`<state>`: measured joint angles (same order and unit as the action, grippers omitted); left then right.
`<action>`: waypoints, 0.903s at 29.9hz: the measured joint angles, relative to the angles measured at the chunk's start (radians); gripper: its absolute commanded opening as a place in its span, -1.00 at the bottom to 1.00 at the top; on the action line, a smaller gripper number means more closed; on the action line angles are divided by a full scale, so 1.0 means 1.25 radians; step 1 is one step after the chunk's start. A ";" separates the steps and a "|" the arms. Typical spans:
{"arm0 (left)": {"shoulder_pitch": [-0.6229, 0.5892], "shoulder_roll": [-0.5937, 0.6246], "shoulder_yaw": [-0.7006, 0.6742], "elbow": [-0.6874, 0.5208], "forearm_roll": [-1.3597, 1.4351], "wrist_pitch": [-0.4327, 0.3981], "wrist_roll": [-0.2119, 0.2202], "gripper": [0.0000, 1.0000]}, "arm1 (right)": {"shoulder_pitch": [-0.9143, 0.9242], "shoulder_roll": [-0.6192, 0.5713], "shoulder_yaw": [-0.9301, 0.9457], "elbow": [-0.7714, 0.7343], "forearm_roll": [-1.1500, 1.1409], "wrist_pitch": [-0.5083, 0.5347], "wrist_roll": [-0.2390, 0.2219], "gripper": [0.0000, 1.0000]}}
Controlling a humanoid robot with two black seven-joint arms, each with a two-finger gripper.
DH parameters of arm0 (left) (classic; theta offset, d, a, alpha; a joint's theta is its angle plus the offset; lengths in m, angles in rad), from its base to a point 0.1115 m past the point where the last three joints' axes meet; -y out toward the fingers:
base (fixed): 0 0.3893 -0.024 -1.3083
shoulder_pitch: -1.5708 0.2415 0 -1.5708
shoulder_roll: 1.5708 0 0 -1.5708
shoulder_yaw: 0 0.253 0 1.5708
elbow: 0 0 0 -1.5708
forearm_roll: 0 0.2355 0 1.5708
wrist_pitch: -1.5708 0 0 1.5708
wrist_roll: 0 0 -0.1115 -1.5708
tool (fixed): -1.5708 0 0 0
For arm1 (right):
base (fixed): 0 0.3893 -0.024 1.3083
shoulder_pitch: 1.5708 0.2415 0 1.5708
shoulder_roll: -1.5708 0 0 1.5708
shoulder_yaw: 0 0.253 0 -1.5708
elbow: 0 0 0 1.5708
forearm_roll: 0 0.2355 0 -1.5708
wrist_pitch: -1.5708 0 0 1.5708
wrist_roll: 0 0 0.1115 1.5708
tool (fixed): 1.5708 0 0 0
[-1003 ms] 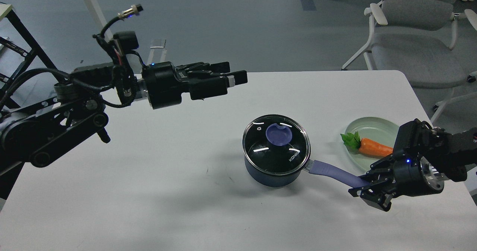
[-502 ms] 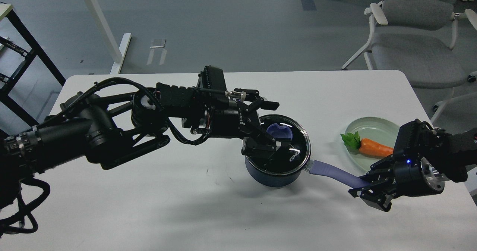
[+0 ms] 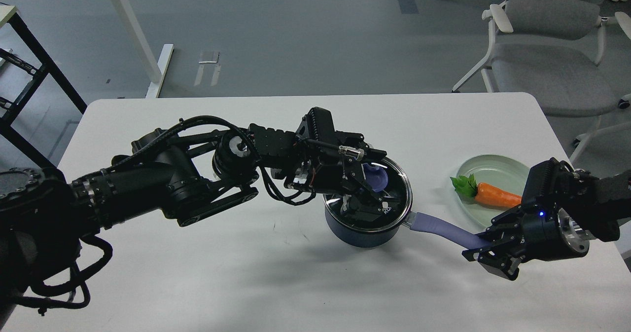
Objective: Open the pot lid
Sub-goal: 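Lower the left gripper and grasp the purple lid knob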
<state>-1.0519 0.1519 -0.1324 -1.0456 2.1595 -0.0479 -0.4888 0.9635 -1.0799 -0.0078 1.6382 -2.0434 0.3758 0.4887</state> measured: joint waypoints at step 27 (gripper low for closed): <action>0.021 -0.010 0.006 0.053 -0.004 -0.001 0.000 0.05 | -0.001 -0.002 0.000 0.000 0.002 0.000 0.000 -0.36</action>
<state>-1.0263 0.1391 -0.1249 -0.9797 2.1550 -0.0490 -0.4885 0.9617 -1.0827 -0.0078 1.6383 -2.0413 0.3758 0.4887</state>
